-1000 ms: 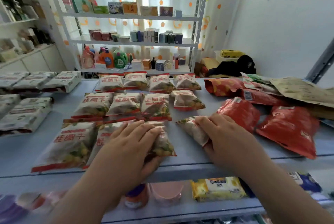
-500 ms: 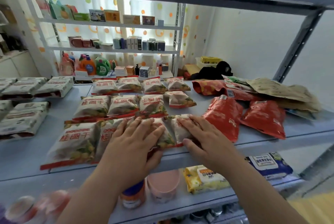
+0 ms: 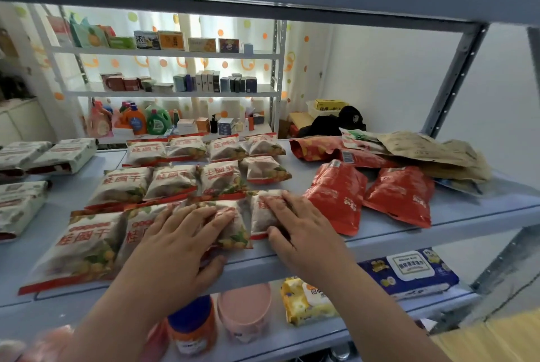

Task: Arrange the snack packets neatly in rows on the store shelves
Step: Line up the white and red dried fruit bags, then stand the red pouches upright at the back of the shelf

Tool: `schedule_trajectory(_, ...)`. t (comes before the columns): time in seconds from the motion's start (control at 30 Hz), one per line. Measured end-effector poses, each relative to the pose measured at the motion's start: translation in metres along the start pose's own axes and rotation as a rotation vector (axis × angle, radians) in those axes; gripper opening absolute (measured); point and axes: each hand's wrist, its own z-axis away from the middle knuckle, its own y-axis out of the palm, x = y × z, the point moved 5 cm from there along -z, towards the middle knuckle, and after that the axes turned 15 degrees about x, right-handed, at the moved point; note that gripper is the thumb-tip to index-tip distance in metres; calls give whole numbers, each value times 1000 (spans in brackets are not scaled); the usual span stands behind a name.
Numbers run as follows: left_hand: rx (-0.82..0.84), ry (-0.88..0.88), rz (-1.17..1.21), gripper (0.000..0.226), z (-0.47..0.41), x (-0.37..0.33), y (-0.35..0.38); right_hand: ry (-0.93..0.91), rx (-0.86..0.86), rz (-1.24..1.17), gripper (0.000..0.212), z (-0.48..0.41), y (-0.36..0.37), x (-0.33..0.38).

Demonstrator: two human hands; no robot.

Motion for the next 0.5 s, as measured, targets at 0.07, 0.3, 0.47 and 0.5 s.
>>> schedule_trajectory(0.07,32,-10,31,73,-4,2,1,-33,47,-83,59,3,-5,-4)
schedule_trajectory(0.3,-33,55,-5,68,-42,-33,-55,-215,115,-40,47,16,-73,-50)
schedule_trajectory(0.47,-51,215,-26,56,-110,-79,-94,-150,151,79,36,-21,-133,-133)
schedule_trajectory(0.5,-13,231,-23,53,-129,-86,-96,-147,155,97,34,-30,-142,-150)
